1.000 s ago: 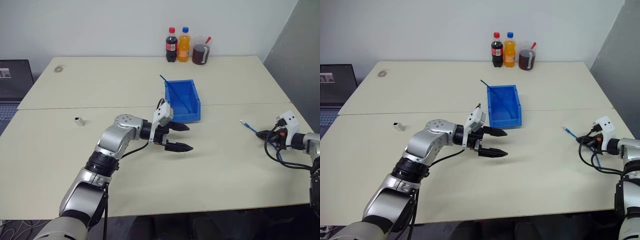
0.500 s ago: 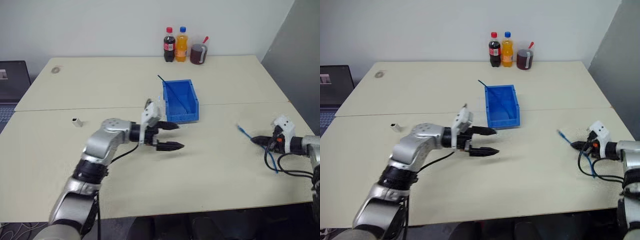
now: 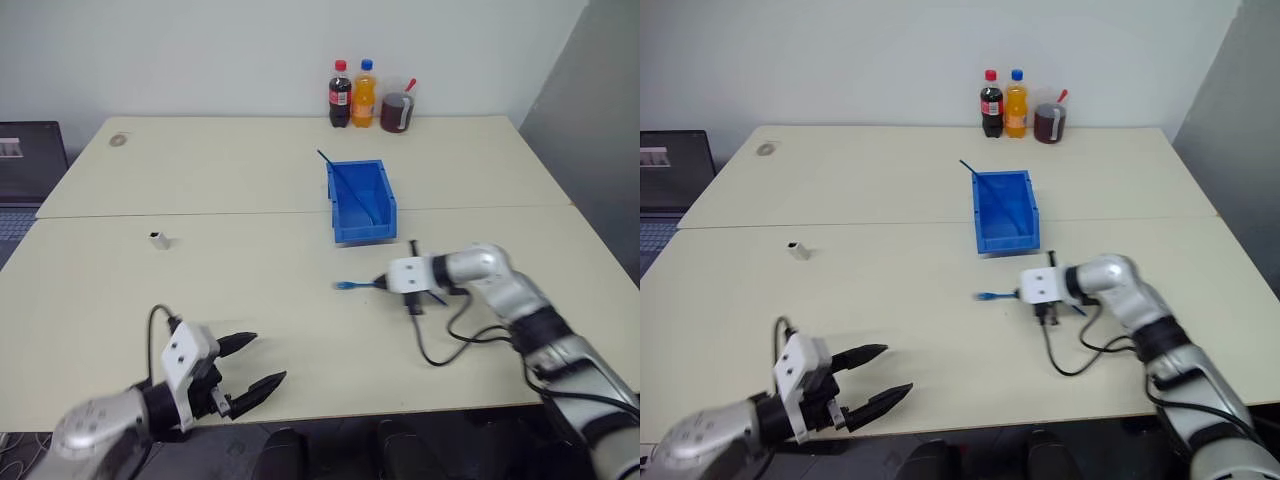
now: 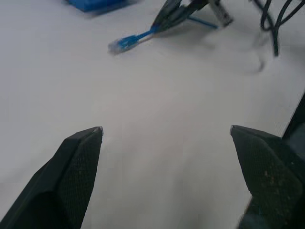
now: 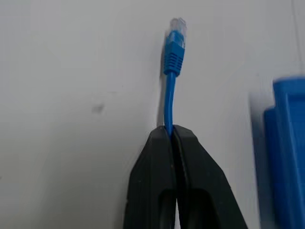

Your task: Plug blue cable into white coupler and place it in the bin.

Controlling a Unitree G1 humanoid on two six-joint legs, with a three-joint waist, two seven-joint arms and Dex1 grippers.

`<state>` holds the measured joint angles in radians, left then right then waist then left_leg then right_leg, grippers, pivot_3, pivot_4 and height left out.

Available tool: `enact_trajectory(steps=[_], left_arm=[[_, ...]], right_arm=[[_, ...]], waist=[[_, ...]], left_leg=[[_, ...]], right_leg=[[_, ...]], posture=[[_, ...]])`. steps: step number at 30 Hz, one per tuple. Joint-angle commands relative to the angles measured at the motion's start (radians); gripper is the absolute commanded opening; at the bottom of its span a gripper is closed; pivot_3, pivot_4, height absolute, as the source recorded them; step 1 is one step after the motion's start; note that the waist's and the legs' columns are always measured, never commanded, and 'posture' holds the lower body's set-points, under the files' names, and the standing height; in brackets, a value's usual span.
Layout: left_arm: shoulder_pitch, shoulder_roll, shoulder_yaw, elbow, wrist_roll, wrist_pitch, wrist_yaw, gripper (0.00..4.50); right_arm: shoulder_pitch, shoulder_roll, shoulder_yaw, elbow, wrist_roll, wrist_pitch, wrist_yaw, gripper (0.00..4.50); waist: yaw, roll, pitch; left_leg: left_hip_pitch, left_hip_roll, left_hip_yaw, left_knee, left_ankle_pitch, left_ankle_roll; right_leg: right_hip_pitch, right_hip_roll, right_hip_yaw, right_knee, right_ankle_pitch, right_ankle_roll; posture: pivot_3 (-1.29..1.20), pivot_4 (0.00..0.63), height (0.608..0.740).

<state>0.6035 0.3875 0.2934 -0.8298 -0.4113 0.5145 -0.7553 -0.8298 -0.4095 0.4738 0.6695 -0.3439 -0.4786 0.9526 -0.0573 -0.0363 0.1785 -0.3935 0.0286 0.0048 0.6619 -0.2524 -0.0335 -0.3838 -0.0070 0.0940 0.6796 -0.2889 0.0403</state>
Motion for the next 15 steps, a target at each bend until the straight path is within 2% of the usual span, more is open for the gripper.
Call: enact_trajectory(steps=[1,2,8,11,15], left_arm=[[0.096,-0.102,-0.078,-0.1,0.05,-0.039,0.159,4.5],[0.114,-0.121,-0.096,-0.108,0.063,-0.051,0.183,4.5],[0.174,-0.207,-0.159,-0.106,0.094,-0.098,0.3,4.5],[0.155,-0.194,-0.184,-0.096,0.094,-0.101,0.311,4.5],[0.091,-0.145,-0.176,-0.066,0.077,-0.09,0.296,4.5]], right_arm=[[-0.063,0.056,0.04,0.157,-0.055,-0.119,-0.08,0.07],[-0.071,0.069,0.046,0.179,-0.055,-0.141,-0.08,0.07],[-0.078,0.098,0.045,0.232,-0.013,-0.2,0.007,0.07],[-0.073,0.112,0.027,0.249,0.02,-0.179,0.04,0.63],[-0.061,0.114,0.002,0.241,0.054,-0.143,0.056,1.62]], waist=[[0.003,0.0,0.0],[0.003,-0.001,0.0],[-0.009,-0.001,-0.001],[-0.014,-0.001,-0.001],[-0.018,-0.001,-0.001]], left_leg=[[0.0,-0.001,-0.001,0.0,0.0,0.0],[0.001,-0.001,0.0,0.0,0.0,0.0],[0.003,0.001,0.0,-0.001,0.0,0.0],[0.003,0.002,0.0,-0.002,-0.001,0.001],[0.003,0.002,-0.001,-0.002,-0.001,0.001]], right_leg=[[0.0,0.0,0.0,0.0,0.0,0.0],[0.0,0.0,0.0,0.0,-0.003,-0.005],[0.002,0.004,0.001,0.001,-0.004,-0.008],[0.002,0.005,0.0,0.001,-0.004,-0.007],[0.002,0.007,-0.001,0.001,-0.004,-0.007]], posture=[[0.0,0.15,0.74],[0.0,0.15,0.74],[0.0,0.15,0.74],[0.0,0.15,0.74],[0.0,0.15,0.74]])
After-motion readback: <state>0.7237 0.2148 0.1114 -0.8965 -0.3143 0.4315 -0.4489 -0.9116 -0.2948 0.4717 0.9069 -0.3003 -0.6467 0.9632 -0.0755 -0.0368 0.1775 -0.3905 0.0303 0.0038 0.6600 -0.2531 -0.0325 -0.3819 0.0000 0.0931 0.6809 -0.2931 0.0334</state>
